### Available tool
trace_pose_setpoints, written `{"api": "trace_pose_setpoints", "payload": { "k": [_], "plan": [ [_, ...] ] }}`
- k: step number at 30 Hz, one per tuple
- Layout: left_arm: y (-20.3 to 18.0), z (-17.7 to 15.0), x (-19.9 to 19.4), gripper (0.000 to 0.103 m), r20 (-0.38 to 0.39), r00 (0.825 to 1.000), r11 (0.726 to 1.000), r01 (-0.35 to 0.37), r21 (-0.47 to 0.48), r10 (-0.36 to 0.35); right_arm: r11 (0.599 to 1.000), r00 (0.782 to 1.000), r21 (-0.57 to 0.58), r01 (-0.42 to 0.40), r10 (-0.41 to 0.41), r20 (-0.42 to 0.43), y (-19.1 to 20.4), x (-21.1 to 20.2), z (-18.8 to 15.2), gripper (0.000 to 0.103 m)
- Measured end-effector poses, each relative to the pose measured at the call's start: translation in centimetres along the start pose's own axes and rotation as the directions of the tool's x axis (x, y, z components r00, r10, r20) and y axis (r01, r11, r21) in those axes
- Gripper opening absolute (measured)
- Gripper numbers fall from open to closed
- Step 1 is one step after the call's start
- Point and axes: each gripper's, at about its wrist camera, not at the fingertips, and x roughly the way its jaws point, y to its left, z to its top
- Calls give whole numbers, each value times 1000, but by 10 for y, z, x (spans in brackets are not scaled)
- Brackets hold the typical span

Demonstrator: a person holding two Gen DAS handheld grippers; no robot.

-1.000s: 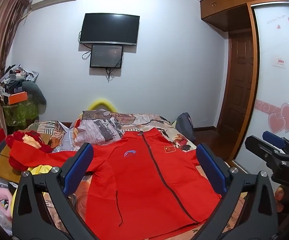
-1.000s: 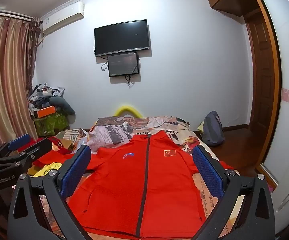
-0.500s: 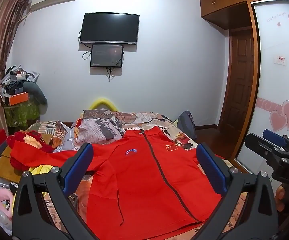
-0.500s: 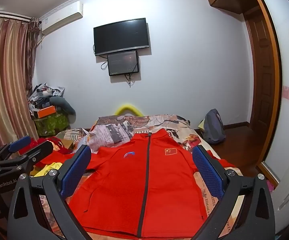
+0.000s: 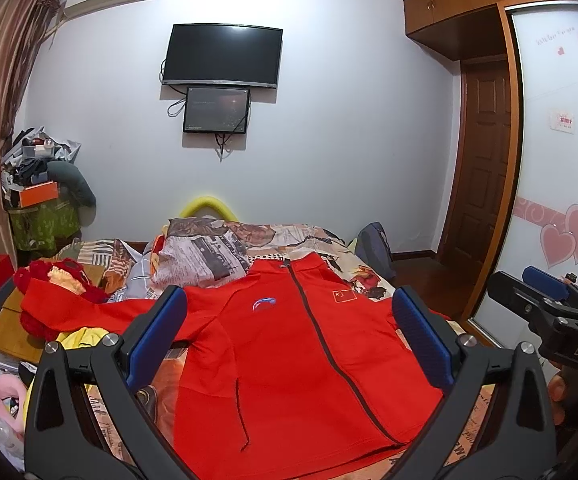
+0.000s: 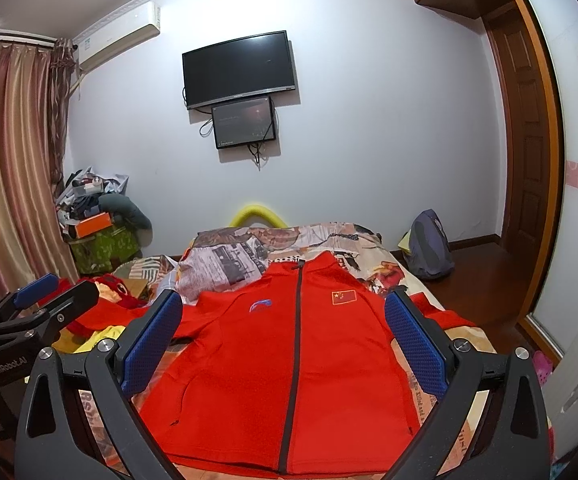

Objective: Fold large clothes

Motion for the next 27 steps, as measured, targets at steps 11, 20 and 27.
{"api": "trace_pose_setpoints", "payload": {
  "k": [11, 20, 27],
  "plan": [
    [4, -1, 2, 103, 1, 1000, 1000, -7, -15, 7, 1000, 1000, 0, -1, 1, 0, -1, 0, 0, 101],
    [6, -2, 2, 103, 1, 1000, 1000, -6, -16, 6, 1000, 1000, 0, -1, 1, -1, 0, 0, 0, 101],
    [6, -2, 2, 103, -1, 1000, 1000, -4, -19, 4, 1000, 1000, 0, -1, 1, -1, 0, 0, -1, 101]
  ]
}}
